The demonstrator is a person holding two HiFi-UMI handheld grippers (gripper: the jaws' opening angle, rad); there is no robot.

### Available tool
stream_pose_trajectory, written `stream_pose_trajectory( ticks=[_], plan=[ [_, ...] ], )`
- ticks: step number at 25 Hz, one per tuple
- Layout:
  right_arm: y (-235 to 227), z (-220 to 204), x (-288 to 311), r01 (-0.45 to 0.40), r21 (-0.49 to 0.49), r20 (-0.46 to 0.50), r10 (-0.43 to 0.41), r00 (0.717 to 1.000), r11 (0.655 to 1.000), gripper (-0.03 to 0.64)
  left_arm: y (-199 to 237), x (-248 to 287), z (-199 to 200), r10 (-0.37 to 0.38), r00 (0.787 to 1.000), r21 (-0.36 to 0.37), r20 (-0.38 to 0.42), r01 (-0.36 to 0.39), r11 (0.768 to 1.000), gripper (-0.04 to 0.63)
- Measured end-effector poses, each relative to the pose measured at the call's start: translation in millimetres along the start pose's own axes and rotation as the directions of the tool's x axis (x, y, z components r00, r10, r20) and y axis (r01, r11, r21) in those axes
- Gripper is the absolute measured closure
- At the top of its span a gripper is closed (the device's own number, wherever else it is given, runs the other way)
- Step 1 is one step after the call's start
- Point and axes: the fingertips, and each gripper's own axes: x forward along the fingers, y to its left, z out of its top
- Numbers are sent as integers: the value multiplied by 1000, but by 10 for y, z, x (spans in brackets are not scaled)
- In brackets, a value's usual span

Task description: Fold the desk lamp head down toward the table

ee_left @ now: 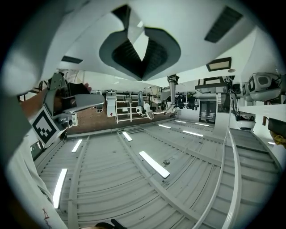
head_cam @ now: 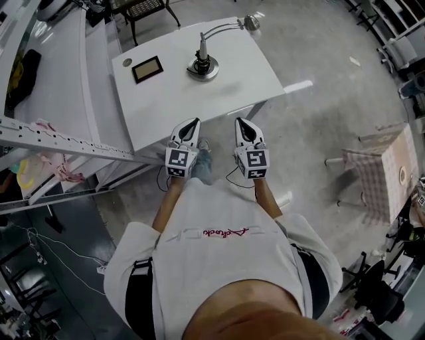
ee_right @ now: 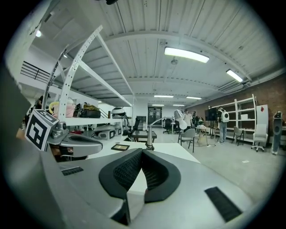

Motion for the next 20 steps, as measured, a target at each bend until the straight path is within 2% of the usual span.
stream_pose_trajectory(
  ticks=[15, 20],
  plan=[
    [-614, 364, 996, 39, 1, 6, -39, 999, 999, 591, 694, 1063, 300, -43, 999, -13, -13, 42, 999, 571],
    [-691, 425, 1285, 32, -1, 4, -32, 999, 999, 591, 886, 1304, 346, -55, 998, -31, -19, 55, 998, 571]
  ],
)
